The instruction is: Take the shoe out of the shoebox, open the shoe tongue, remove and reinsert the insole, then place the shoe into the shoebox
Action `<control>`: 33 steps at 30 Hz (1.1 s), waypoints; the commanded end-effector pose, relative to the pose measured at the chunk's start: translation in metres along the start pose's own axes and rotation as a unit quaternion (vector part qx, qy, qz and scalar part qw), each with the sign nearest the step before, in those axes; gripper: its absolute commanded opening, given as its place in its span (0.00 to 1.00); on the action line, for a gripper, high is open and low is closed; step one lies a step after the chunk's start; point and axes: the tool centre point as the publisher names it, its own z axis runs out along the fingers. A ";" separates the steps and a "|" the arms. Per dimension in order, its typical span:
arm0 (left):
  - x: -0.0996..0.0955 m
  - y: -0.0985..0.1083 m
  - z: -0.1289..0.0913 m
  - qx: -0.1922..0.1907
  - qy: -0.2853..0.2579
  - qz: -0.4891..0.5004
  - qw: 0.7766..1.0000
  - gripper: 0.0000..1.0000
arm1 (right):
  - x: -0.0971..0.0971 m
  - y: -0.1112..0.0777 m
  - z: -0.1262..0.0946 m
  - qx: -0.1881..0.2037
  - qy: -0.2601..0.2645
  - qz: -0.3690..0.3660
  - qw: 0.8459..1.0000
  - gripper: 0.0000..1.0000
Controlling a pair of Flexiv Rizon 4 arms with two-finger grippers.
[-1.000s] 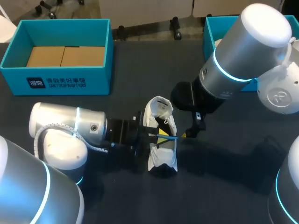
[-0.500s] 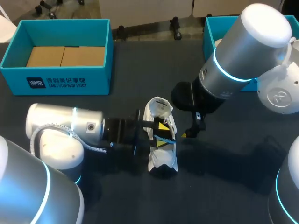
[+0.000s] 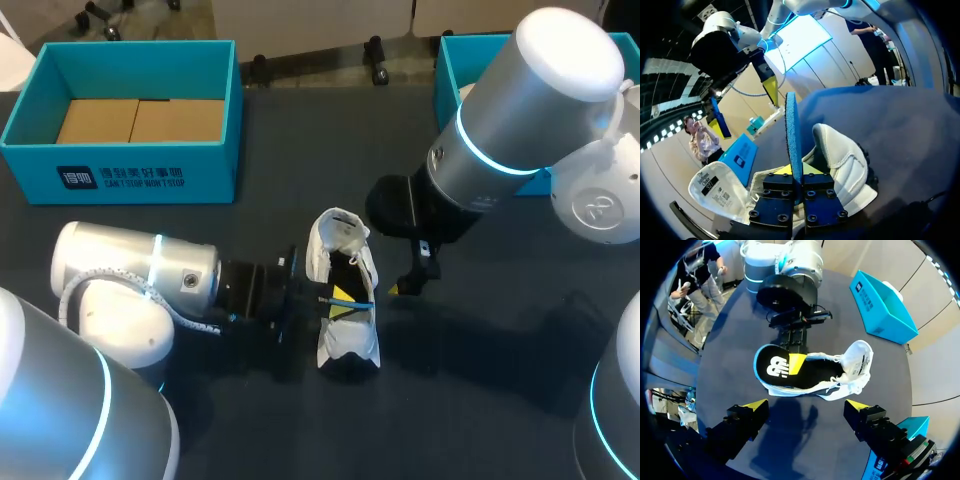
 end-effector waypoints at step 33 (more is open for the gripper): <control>0.001 0.011 0.013 0.002 -0.002 0.014 1.000 0.00 | 0.001 0.000 0.001 0.001 -0.002 0.001 1.000 1.00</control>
